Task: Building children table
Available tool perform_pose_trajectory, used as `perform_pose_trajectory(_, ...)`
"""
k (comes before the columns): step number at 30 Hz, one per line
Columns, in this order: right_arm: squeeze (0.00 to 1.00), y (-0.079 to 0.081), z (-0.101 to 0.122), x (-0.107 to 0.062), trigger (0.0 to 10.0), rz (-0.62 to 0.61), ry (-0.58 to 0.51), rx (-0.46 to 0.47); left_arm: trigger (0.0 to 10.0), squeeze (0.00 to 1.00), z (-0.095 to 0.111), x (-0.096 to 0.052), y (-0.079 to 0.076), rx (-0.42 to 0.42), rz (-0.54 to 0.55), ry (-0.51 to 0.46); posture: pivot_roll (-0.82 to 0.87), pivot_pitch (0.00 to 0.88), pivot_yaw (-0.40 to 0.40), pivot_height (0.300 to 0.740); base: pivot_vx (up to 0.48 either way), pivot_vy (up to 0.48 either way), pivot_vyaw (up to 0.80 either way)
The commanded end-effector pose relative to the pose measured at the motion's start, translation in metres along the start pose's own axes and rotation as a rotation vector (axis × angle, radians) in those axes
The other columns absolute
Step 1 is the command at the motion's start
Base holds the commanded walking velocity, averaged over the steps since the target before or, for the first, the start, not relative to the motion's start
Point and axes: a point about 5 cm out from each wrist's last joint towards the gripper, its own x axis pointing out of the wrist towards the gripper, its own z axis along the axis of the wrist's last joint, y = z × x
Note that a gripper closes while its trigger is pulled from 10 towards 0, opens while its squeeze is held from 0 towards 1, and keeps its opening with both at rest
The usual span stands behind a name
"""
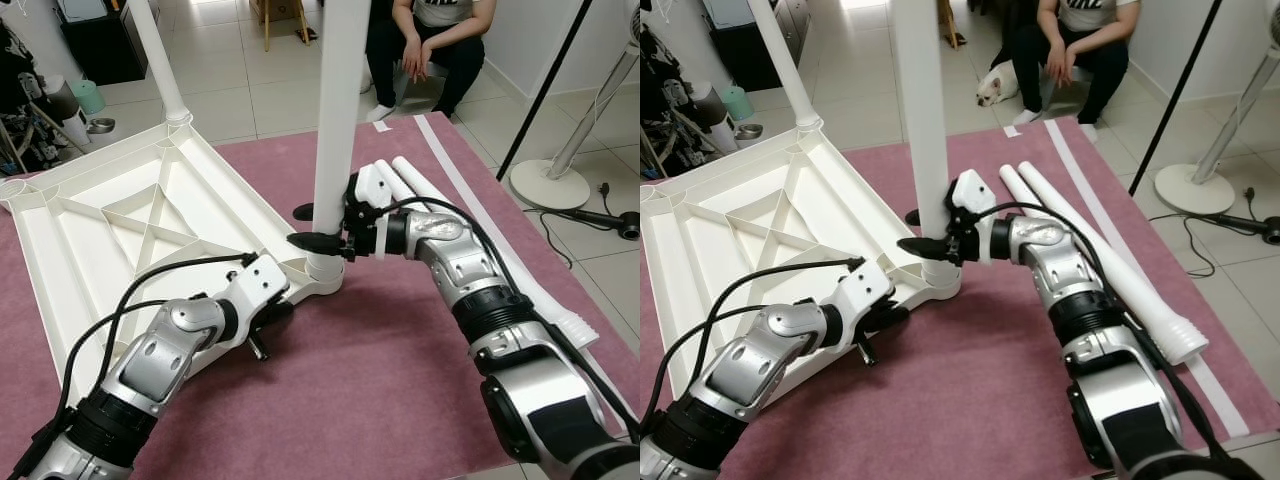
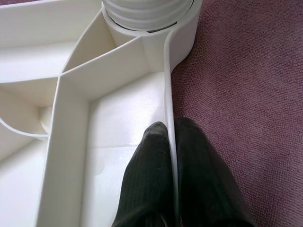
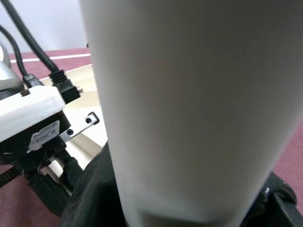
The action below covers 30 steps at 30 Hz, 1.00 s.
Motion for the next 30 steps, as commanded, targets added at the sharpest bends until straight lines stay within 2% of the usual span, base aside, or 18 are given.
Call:
perform_pose_trajectory(1, 0.0, 0.014, -0.042, -0.006, 10.0, 0.041, 0.136, 0.161, 10.0, 0.0, 0.005, -0.012, 0.018, 0.049, 0.113, -0.009, 0.05, 0.0, 0.116, 0.74, 0.0, 0.0, 0.0)
perform_pose_trajectory(5, 0.0, 0.009, -0.043, 0.0, 10.0, -0.057, 0.154, 0.169, 10.0, 0.0, 0.006, -0.012, 0.018, 0.049, 0.113, -0.009, 0.06, 0.0, 0.106, 0.74, 0.0, 0.0, 0.0)
perform_pose_trajectory(6, 0.0, 0.007, -0.046, 0.005, 10.0, -0.127, 0.174, 0.169, 10.0, 0.0, 0.005, -0.012, 0.017, 0.047, 0.115, -0.009, 0.06, 0.0, 0.103, 0.74, 0.0, 0.0, 0.0)
perform_pose_trajectory(7, 0.0, 0.007, -0.046, 0.005, 10.0, -0.127, 0.174, 0.169, 10.0, 0.0, 0.005, -0.012, 0.017, 0.047, 0.115, -0.009, 0.06, 0.0, 0.103, 0.74, 0.0, 0.0, 0.0)
perform_pose_trajectory(8, 0.0, 0.007, -0.05, 0.008, 10.0, -0.184, 0.195, 0.164, 10.0, 0.0, 0.005, -0.013, 0.017, 0.046, 0.117, -0.009, 0.06, 0.0, 0.102, 0.74, 0.0, 0.0, 0.0)
perform_pose_trajectory(10, 0.0, 0.007, -0.05, 0.008, 10.0, -0.184, 0.195, 0.164, 10.0, 0.0, 0.005, -0.013, 0.017, 0.046, 0.117, -0.009, 0.06, 0.0, 0.102, 0.74, 0.0, 0.0, 0.0)
perform_pose_trajectory(14, 0.0, 0.012, -0.061, 0.016, 10.0, -0.31, 0.233, 0.168, 10.0, 0.0, 0.005, -0.012, 0.017, 0.042, 0.119, -0.01, 0.06, 0.0, 0.1, 0.74, 0.0, 0.0, 0.0)
perform_pose_trajectory(23, 0.0, 0.02, -0.065, 0.022, 10.0, -0.38, 0.227, 0.159, 10.0, 0.0, 0.005, -0.012, 0.017, 0.042, 0.118, -0.012, 0.05, 0.003, 0.103, 0.74, 0.0, 0.0, 0.0)
perform_pose_trajectory(26, 0.0, 0.029, -0.066, 0.028, 10.0, -0.445, 0.197, 0.121, 10.0, 0.0, 0.006, -0.011, 0.018, 0.043, 0.117, -0.014, 0.04, 0.002, 0.103, 0.74, 0.0, 0.0, 0.0)
perform_pose_trajectory(30, 0.0, 0.04, -0.064, 0.033, 10.0, -0.462, 0.159, 0.083, 10.0, 0.0, 0.007, -0.01, 0.018, 0.043, 0.117, -0.017, 0.04, 0.001, 0.101, 0.74, 0.0, 0.0, 0.0)
